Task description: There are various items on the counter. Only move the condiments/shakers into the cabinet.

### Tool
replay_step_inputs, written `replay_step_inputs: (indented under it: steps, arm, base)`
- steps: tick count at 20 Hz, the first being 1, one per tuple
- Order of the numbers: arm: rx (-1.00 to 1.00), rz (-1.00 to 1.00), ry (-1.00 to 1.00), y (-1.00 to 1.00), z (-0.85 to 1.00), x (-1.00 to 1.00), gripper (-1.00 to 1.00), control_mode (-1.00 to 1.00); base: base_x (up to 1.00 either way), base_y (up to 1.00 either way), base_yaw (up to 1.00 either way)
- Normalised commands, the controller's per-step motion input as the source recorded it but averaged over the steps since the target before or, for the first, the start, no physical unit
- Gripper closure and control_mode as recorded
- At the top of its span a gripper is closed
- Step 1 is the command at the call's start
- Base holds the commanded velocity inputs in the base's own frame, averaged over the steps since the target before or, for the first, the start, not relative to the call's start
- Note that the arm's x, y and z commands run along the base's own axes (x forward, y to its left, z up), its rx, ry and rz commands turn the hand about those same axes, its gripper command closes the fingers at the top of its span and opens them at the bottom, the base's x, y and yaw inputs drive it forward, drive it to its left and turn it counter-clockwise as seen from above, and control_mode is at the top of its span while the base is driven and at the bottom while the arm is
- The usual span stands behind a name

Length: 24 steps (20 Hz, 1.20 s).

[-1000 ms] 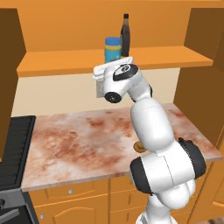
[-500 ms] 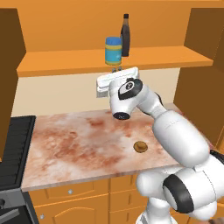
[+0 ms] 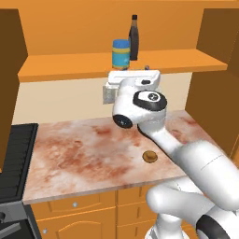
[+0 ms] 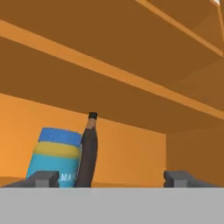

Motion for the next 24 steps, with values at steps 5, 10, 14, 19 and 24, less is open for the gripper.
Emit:
replay_step_inputs:
  steps: [5,10,14,19,24]
  arm:
    - [0.36,-0.46,0.51,-0.18,0.79,-1.00,-1.00,-1.00]
    - [0.20,-0.35,0.84,-0.33,-0.25,-0.96,-1.00,-1.00]
    - [0.20,-0.27,0.79,-0.66,-0.96,-0.81,-1.00,-1.00]
    - [0.12,-0.11,0.31,-0.89,-0.94,-0.15,-1.00,-1.00]
    - [0.20,0.00,0.07,-0.71,-0.86,-0.06,-1.00,-1.00]
  base:
    - [0.00,0.00,0.00]
    - [0.00,0.00,0.00]
    - [0.00,0.00,0.00]
    - [0.00,0.00,0.00]
    - [0.00,0.00,0.00]
